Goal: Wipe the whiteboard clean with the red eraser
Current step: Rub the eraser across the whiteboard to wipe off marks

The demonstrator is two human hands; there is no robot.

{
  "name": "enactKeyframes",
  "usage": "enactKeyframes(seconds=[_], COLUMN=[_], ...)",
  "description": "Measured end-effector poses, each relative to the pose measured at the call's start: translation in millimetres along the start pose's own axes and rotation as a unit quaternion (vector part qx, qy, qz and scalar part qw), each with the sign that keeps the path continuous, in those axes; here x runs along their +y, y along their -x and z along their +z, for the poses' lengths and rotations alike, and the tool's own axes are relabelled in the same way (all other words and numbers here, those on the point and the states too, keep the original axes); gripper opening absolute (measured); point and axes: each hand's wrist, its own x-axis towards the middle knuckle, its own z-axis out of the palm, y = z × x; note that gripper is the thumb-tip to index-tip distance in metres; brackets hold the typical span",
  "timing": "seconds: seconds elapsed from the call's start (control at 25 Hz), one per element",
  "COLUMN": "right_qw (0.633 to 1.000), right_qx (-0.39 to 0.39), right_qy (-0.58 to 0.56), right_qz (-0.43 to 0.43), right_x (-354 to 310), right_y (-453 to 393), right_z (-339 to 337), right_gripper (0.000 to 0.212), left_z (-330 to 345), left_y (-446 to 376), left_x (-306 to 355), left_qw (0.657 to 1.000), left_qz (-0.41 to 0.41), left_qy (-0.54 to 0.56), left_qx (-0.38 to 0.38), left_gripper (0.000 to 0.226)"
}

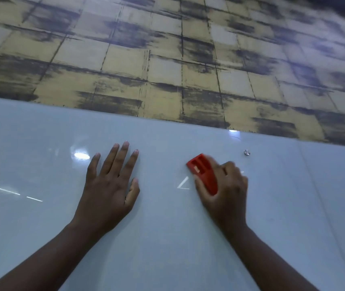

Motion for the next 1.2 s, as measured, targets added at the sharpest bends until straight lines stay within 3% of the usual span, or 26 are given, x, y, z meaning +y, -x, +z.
enactKeyframes(seconds=[0.16, 0.32, 0.52, 0.68, 0.84, 1.0, 1.08, 1.2], right_qw=[0.987, 0.974, 0.998, 0.994, 0.992, 0.996, 0.986, 0.982], right_qx=[0.058, 0.068, 0.003, -0.032, -0.044, 0.025, 0.024, 0.007], right_qy=[0.023, 0.038, -0.016, -0.074, -0.045, 0.037, 0.045, 0.024], right_qz=[0.151, 0.213, 0.057, -0.068, -0.109, 0.075, 0.161, 0.185], right_x=[39, 19, -56, -126, -99, 7, 42, 51], right_y=[-43, -57, -78, -74, -89, -100, -99, -93], right_z=[9, 22, 47, 70, 70, 42, 24, 14], right_gripper=[0.055, 0.058, 0.063, 0.063, 0.062, 0.06, 0.059, 0.062], left_z=[3, 3, 3, 3, 2, 3, 4, 2], left_y=[1, 1, 1, 0, 1, 5, 4, 3], left_x=[0, 3, 4, 0, -7, -1, -1, 2], left_qw=[1.0, 1.0, 1.0, 1.0, 1.0, 1.0, 1.0, 1.0], left_qz=[0.0, 0.0, -0.006, -0.004, -0.011, -0.013, -0.012, -0.013], left_qy=[0.002, -0.001, -0.002, 0.001, 0.021, 0.024, 0.021, 0.015], left_qx=[0.003, 0.006, 0.003, 0.005, 0.006, 0.009, 0.011, 0.016], left_gripper=[0.068, 0.068, 0.068, 0.068, 0.067, 0.067, 0.067, 0.066])
